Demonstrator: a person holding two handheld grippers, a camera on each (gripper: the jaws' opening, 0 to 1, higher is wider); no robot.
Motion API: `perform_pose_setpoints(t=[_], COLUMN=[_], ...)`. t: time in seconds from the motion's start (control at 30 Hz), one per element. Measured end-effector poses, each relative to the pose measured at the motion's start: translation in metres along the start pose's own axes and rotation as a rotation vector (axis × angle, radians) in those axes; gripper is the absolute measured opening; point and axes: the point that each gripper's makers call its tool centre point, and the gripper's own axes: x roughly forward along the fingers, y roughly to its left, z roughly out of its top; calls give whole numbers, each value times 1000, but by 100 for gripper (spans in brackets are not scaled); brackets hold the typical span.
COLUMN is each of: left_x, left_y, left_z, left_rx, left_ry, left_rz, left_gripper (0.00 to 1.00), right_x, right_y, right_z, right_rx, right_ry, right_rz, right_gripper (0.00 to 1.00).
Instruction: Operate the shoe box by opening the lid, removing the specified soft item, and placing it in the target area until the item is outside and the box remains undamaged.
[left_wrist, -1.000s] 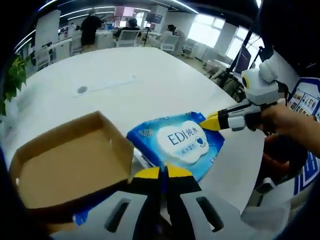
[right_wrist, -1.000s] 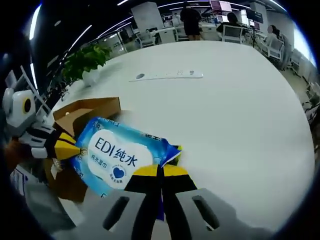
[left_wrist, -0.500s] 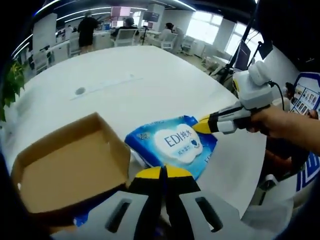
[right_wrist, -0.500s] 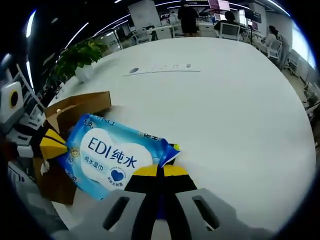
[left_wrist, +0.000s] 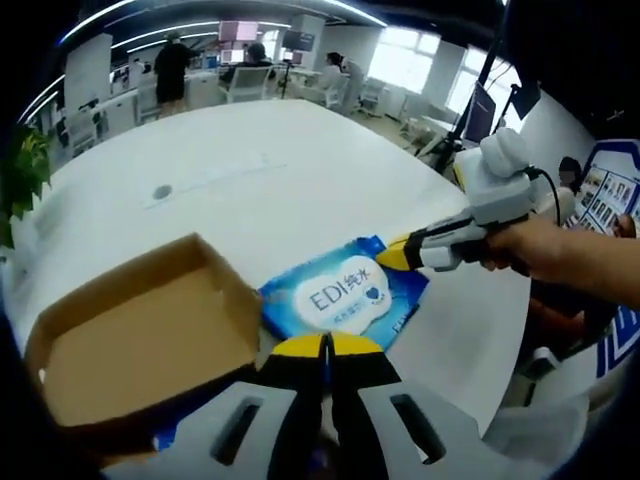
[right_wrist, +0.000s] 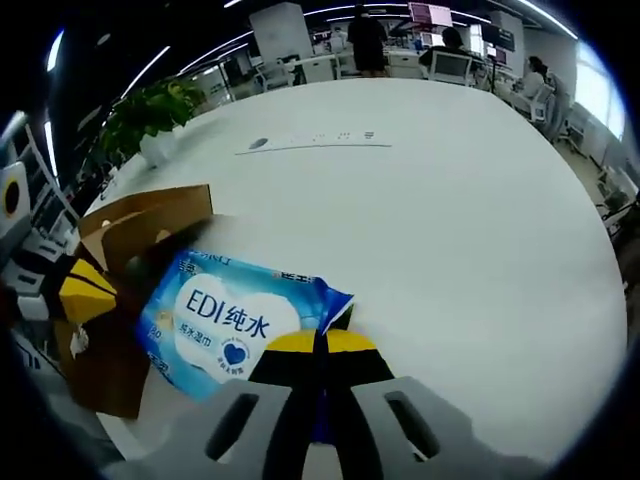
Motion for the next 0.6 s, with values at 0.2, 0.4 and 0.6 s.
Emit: perform_pose_setpoints(t=[0.2,0.4,0.6], left_x=[-12,-24,-38], left_y=[4,12,22], left_z=[-2,-5,-7], left_rx=[8,10,-3], left_ry=[-12,-23,-44], left_rz=[4,20,36], left_gripper=[0,2,3], right_x=[-3,-9,-20], right_y=[0,-1,0], right_z=[-1,3,8], right_rx=[20,18,0], right_ry=[2,-20,-52], right_rz=[2,7,10], right_gripper=[0,6,15])
